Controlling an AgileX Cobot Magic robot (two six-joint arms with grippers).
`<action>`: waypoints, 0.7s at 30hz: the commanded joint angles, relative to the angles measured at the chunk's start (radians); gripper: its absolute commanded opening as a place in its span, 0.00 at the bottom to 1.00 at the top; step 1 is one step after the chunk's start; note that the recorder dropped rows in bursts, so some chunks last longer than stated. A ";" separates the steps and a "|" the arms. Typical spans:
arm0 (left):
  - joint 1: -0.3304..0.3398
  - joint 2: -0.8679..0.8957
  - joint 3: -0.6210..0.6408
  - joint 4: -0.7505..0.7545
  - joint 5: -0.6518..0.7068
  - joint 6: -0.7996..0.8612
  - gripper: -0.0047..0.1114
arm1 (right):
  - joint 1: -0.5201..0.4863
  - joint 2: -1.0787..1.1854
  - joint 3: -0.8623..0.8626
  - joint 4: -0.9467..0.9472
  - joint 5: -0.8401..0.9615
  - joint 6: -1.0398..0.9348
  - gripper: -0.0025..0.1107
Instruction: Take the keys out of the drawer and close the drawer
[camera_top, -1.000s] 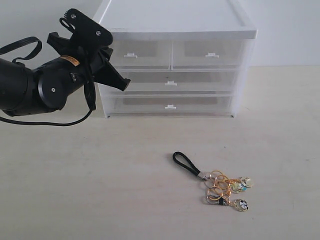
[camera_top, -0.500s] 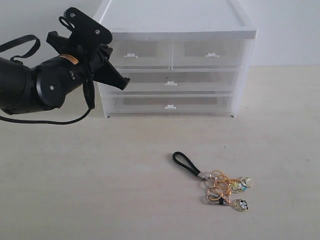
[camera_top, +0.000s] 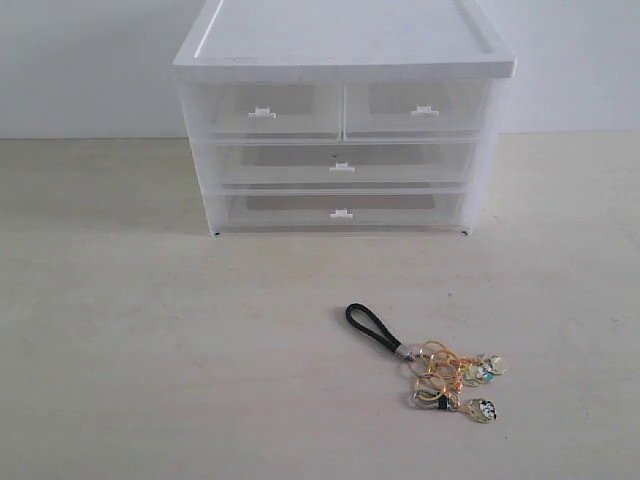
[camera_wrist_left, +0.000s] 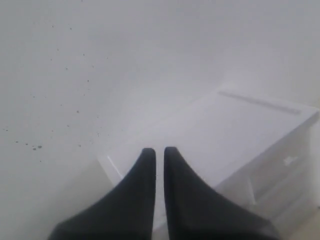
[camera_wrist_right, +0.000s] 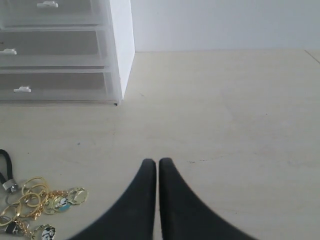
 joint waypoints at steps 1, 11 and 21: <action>0.065 -0.198 0.065 -0.006 0.289 -0.066 0.08 | -0.008 -0.004 -0.001 -0.005 -0.003 -0.005 0.02; 0.327 -0.838 0.674 -0.092 0.089 -0.214 0.08 | -0.008 -0.004 -0.001 -0.003 -0.003 -0.005 0.02; 0.338 -1.103 0.934 -0.097 -0.121 -0.290 0.08 | -0.008 -0.004 -0.001 -0.003 -0.005 -0.005 0.02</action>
